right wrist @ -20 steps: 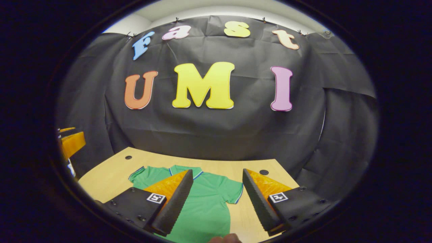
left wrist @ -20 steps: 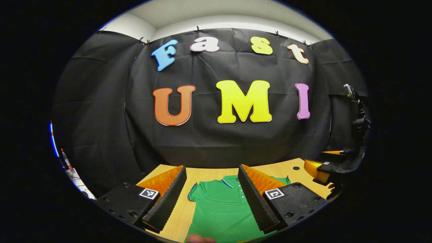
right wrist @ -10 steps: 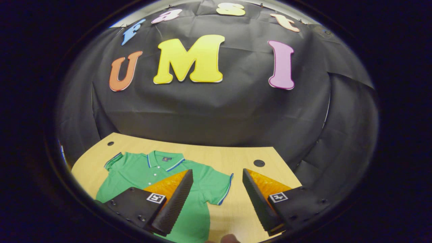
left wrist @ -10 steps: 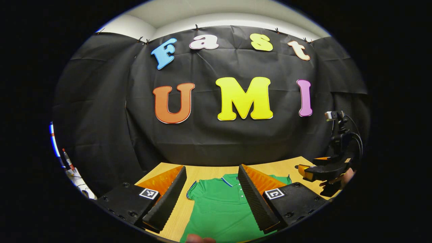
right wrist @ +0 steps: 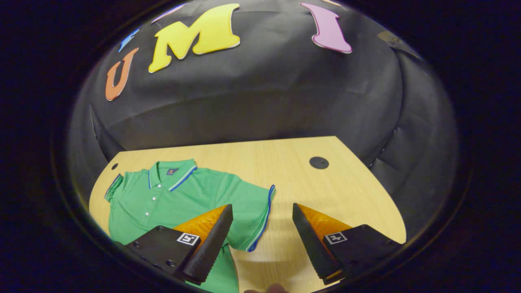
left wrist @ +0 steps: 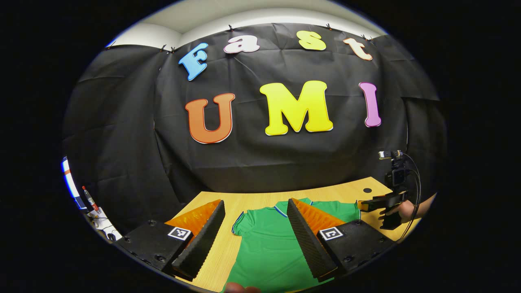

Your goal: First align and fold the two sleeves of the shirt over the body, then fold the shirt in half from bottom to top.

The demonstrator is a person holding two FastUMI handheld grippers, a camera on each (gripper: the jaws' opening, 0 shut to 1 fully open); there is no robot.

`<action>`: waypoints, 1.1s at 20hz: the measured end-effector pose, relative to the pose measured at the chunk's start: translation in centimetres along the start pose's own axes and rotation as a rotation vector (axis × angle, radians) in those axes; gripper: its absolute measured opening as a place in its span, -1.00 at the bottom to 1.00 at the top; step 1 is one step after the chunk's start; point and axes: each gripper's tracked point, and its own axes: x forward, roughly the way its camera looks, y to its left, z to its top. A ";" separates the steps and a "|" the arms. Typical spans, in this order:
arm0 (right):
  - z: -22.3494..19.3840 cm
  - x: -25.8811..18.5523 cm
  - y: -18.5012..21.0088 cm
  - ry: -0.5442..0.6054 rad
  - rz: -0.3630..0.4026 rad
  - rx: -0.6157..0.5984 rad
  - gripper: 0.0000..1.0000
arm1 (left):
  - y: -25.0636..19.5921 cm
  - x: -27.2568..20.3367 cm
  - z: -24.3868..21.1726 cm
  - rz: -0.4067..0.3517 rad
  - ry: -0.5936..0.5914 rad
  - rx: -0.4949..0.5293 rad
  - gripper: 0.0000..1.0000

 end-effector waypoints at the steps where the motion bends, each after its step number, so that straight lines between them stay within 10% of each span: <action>1: -0.6 1.2 -0.2 0.018 0.001 0.008 0.86 | -0.4 0.1 0.0 -0.005 0.002 0.000 0.96; 13: -1.3 7.0 -0.8 0.089 0.015 0.061 0.91 | -1.0 0.6 -2.3 0.018 0.082 0.004 0.99; 16: -1.3 7.2 -2.0 0.090 -0.047 0.035 -0.77 | -0.8 0.5 -2.2 0.021 0.080 0.013 0.99; 22: -0.9 6.9 -1.0 0.091 -0.012 0.004 -0.93 | -0.2 -0.1 -2.7 0.043 0.088 0.001 0.99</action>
